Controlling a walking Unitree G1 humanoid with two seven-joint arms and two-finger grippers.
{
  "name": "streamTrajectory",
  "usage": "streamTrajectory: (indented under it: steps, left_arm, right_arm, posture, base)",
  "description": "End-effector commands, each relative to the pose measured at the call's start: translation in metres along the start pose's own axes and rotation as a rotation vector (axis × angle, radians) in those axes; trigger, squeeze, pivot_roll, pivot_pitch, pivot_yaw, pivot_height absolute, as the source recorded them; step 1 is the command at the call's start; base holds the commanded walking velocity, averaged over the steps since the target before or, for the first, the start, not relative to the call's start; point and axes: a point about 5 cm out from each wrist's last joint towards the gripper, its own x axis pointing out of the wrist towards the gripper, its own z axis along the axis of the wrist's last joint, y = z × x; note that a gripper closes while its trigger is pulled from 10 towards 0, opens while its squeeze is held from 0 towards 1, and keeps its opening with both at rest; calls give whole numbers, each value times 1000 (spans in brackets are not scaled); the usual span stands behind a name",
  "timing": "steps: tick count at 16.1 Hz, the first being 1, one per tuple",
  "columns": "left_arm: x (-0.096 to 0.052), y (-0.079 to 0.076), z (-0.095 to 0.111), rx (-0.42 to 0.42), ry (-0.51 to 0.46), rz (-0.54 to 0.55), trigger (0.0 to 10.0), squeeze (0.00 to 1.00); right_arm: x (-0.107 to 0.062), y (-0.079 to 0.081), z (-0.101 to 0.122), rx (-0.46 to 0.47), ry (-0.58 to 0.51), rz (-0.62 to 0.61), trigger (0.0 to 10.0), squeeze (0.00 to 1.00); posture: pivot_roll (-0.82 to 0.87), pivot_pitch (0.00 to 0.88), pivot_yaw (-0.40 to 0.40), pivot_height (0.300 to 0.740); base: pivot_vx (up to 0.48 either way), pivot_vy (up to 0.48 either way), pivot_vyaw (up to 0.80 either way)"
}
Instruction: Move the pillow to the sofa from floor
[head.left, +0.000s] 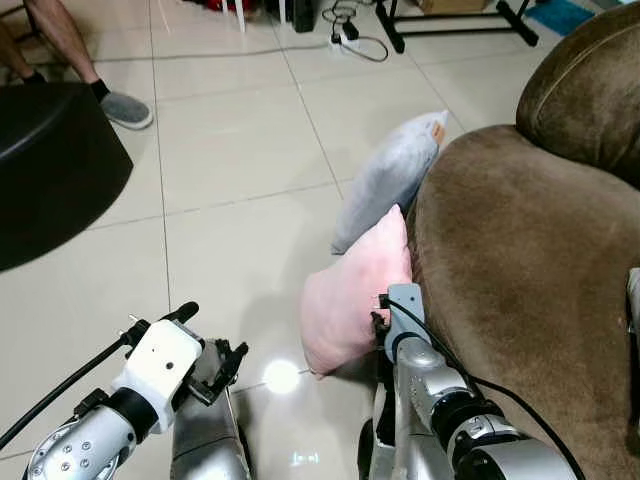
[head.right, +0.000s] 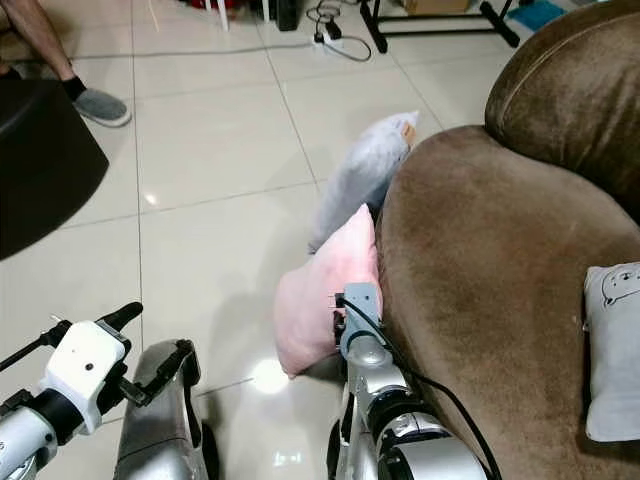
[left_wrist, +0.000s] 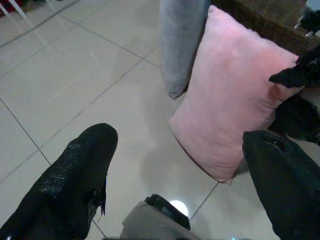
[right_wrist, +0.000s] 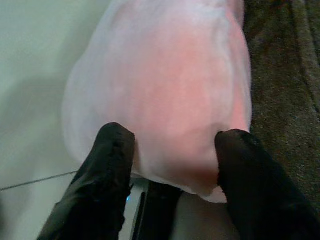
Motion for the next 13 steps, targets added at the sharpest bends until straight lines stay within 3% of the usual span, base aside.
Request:
streamTrajectory:
  steps: [1, 6, 13]
  left_arm:
    - [-3, -2, 2, 7, 6, -5, 10000, 863]
    - [-3, 1, 5, 19, 2, 7, 10000, 867]
    - [-5, 0, 4, 21, 18, -12, 10000, 867]
  right_arm:
    - [0, -3, -1, -24, -12, -45, 157, 0]
    - [0, -16, -6, -206, -1, -170, 0, 0]
    - [-1, -6, -13, -231, 30, -91, 0, 0]
  posture:
    - [99, 253, -61, 526]
    - [107, 251, -59, 526]
    - [115, 243, -56, 526]
  base:
    - [0, 0, 0]
    - [0, 0, 0]
    - [0, 0, 0]
